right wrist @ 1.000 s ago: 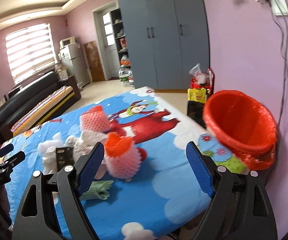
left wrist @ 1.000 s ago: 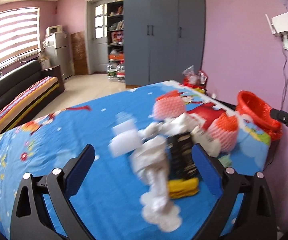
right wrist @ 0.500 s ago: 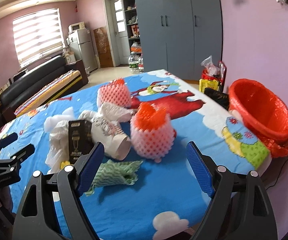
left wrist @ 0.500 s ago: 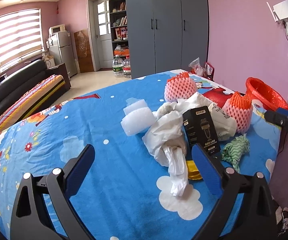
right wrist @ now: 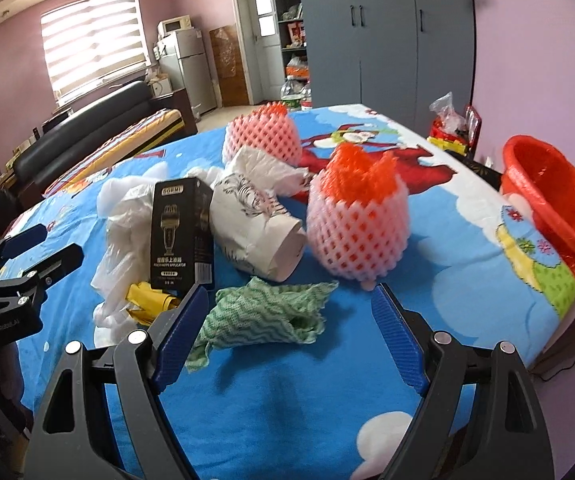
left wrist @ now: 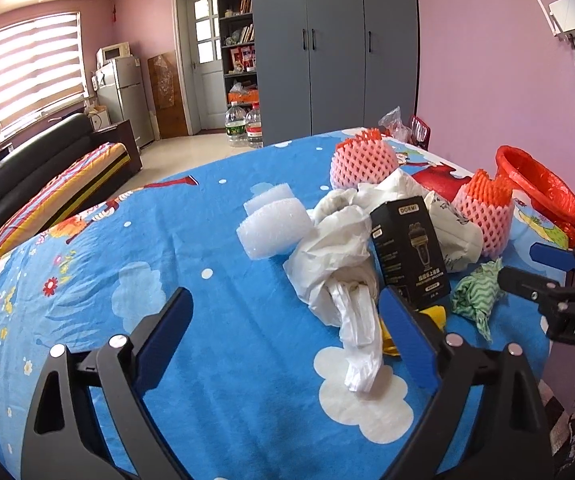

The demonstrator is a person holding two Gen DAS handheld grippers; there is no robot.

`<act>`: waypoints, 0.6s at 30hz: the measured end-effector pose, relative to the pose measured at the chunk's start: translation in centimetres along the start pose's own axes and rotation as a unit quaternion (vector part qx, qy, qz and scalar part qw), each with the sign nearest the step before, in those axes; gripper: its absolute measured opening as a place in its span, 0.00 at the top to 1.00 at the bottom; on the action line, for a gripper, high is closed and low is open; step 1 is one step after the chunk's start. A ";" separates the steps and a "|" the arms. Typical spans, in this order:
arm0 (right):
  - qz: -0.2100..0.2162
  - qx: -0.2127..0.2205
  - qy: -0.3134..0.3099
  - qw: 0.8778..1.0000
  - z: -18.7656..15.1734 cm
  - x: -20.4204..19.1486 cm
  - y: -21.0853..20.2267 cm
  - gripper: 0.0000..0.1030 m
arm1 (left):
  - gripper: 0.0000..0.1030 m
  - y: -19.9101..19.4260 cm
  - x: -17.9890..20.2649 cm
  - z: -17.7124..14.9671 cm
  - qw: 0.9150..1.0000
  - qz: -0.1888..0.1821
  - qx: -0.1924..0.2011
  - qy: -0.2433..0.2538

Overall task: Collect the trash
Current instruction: 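Move both tools back over the trash on the bed, then grasp the green-white cloth with the right tool while the left tool grasps the white plastic bag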

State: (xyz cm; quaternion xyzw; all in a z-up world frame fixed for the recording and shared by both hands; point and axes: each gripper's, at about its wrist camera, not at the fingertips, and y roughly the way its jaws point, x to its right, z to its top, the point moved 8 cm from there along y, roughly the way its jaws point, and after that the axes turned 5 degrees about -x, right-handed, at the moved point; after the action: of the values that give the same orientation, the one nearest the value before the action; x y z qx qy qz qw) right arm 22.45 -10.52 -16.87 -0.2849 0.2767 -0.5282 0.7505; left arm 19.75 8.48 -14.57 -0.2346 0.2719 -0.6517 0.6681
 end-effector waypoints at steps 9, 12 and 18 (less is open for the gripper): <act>0.020 -0.027 -0.018 0.999 -0.9 -1.4 2.5 0.22 | 0.14 0.7 0.4 0.1 1.000 -0.004 -0.006 0.002; 0.022 -0.033 -0.020 0.999 -1.1 -1.4 3.1 0.25 | 0.14 1.0 0.5 0.2 1.000 -0.007 -0.009 0.002; 0.040 -0.035 -0.039 0.998 -1.5 -1.8 3.4 0.50 | 0.20 2.3 1.4 0.4 0.999 -0.024 -0.023 -0.003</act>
State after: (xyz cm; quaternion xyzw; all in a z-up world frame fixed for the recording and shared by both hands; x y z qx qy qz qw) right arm 23.03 -8.10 -20.20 -0.3201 0.2766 -0.4766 0.7706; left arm 21.78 7.12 -15.88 -0.2580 0.2790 -0.6607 0.6473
